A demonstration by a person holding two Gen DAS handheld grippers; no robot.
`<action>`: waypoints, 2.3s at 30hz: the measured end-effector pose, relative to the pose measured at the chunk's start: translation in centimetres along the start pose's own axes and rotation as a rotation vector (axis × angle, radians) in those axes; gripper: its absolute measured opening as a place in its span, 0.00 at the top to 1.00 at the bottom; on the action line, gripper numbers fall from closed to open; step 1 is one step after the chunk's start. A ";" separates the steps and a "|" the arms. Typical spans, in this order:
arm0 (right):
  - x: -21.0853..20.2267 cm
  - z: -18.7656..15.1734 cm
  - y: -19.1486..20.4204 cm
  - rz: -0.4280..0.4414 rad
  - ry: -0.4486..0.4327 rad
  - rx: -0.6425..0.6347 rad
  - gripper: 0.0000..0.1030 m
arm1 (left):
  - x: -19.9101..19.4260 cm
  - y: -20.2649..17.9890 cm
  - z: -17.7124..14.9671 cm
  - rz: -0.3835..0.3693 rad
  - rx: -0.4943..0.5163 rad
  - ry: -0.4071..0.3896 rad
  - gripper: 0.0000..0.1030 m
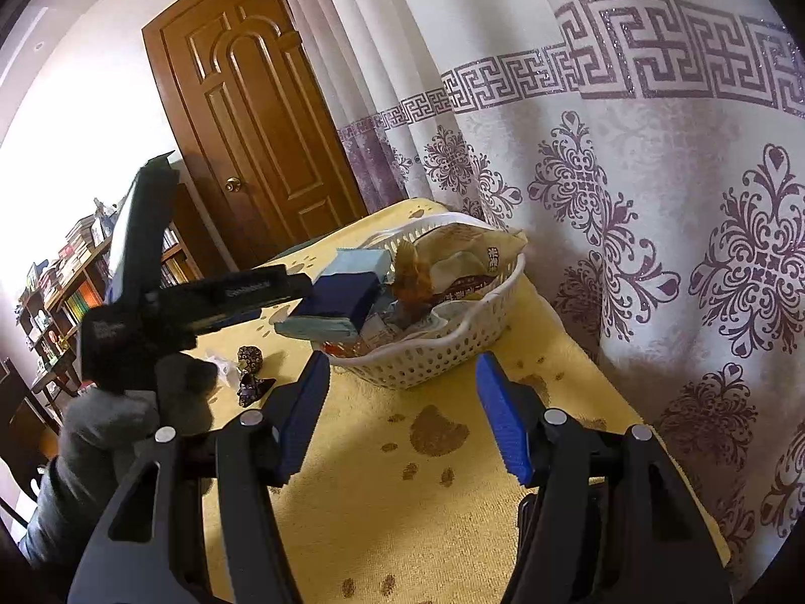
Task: Organize snacks
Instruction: 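Carry the blue-and-white box with the left gripper into the basket and release, then grasp the brown clear packet of dark snacks with the left gripper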
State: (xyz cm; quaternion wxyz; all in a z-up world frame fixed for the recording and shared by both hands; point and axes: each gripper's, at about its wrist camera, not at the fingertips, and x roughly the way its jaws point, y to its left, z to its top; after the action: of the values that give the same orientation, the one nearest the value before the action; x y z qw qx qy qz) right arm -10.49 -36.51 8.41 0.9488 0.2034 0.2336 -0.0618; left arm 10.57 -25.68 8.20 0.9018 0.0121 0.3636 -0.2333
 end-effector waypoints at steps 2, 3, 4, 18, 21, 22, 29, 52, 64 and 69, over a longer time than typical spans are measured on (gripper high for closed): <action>-0.1 0.0 0.0 -0.003 0.000 0.003 0.39 | 0.1 -0.1 0.0 0.000 -0.001 0.000 0.33; -0.1 0.0 -0.1 -0.003 0.001 0.004 0.39 | 0.1 -0.1 0.0 0.000 0.000 0.000 0.33; -0.1 0.0 0.0 -0.002 0.002 0.003 0.39 | 0.2 -0.2 0.0 0.001 0.002 0.000 0.33; 0.6 -0.5 1.8 0.021 0.030 -0.033 0.39 | -2.6 3.0 -0.3 0.019 -0.046 -0.024 0.28; 0.8 -0.7 2.1 0.032 0.043 -0.034 0.39 | -3.8 4.7 -0.6 0.059 -0.054 -0.048 0.27; 0.9 -0.8 2.2 0.035 0.049 -0.033 0.39 | -4.2 5.4 -0.7 0.082 -0.060 -0.058 0.27; 1.7 -1.5 3.9 0.059 0.081 -0.062 0.39 | -6.4 10.9 -1.5 0.190 -0.137 -0.086 0.27; 3.7 -3.9 8.7 0.087 0.171 -0.147 0.39 | -2.2 21.8 -4.5 0.311 -0.371 0.067 0.26; 4.4 -4.4 8.8 0.084 0.192 -0.148 0.39 | 0.2 21.2 -4.8 0.356 -0.300 0.097 0.17; 4.3 -4.6 9.2 0.085 0.196 -0.155 0.39 | -0.2 21.4 -5.1 0.366 -0.284 0.092 0.29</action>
State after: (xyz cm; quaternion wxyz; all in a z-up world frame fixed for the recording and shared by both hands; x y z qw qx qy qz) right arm -6.69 -26.33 5.98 0.9360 0.1440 0.3207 0.0167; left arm 16.31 -5.58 1.46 0.9042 -0.0385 0.4252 -0.0118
